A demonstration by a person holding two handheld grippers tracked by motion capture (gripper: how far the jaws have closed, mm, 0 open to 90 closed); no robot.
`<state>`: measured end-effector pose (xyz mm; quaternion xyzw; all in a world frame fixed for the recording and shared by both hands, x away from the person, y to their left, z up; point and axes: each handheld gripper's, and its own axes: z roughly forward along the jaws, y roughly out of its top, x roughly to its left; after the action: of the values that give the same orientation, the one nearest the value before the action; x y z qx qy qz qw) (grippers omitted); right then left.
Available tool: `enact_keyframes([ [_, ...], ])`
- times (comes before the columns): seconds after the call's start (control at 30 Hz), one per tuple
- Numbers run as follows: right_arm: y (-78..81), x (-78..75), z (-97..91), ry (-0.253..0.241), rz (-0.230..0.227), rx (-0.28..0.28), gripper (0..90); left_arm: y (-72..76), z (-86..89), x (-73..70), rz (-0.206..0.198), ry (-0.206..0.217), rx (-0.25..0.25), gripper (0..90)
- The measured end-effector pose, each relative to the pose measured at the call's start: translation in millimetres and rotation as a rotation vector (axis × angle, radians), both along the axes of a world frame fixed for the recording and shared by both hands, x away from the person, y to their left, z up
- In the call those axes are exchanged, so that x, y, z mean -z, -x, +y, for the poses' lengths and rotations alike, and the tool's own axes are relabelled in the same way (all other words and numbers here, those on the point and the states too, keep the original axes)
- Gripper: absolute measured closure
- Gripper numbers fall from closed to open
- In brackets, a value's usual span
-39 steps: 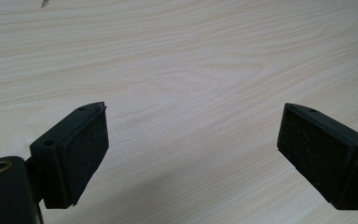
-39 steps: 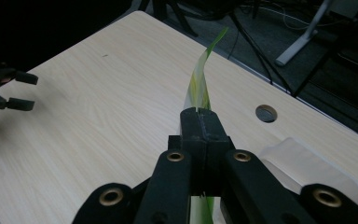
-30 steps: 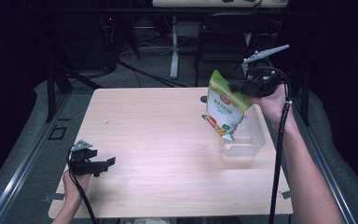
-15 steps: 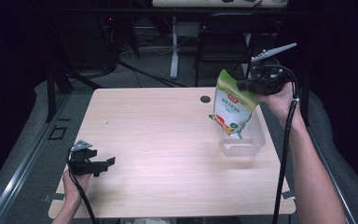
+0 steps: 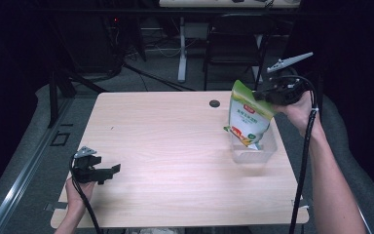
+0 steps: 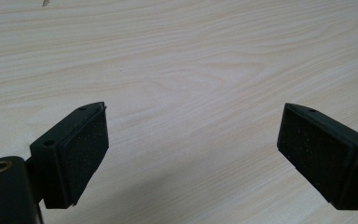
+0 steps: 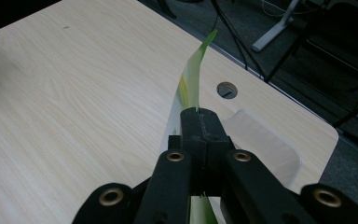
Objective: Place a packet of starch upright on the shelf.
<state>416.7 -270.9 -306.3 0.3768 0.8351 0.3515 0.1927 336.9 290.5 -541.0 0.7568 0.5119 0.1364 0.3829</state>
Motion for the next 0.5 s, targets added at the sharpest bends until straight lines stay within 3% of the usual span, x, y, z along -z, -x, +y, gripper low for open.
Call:
enact_keyframes([
  [0.5,4.4,14.2,-12.2,0.039,0.013,-0.015,90.0,0.1,-0.1,0.1,0.003,-0.002,-0.001,8.9],
])
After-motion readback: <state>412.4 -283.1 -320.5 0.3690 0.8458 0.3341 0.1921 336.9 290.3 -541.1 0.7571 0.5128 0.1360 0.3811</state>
